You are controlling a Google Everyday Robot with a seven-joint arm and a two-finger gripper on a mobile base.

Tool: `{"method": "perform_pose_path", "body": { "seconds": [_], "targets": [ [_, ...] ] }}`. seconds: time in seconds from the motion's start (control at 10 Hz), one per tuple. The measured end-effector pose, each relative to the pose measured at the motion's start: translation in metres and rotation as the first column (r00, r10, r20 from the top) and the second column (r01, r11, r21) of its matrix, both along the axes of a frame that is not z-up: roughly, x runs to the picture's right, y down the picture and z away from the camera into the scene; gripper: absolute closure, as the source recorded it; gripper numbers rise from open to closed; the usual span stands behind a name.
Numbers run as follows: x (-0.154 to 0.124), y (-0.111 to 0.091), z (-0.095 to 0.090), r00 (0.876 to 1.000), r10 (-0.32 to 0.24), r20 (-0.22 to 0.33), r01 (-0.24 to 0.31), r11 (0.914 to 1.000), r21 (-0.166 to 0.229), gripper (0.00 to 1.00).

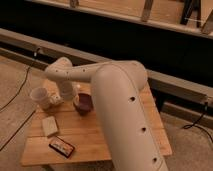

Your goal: Drag the ceramic bowl in a circle

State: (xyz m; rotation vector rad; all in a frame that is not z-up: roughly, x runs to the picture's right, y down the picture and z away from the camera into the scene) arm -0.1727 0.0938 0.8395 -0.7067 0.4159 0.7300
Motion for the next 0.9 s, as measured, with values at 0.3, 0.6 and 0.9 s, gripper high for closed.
{"method": "perform_pose_path", "body": {
  "seconds": [0.3,0.6,0.9],
  "targets": [
    [0.035,-0.027,0.031,0.995,0.01,-0.101,-0.007,0.9993,0.037,1.0],
    [0.091,-0.061,0.057,0.968,0.056,-0.243,-0.036,0.9957,0.086,1.0],
    [0.164,-0.075,0.069,0.906,0.125,-0.404,-0.091,0.9906,0.102,1.0]
  ]
}}
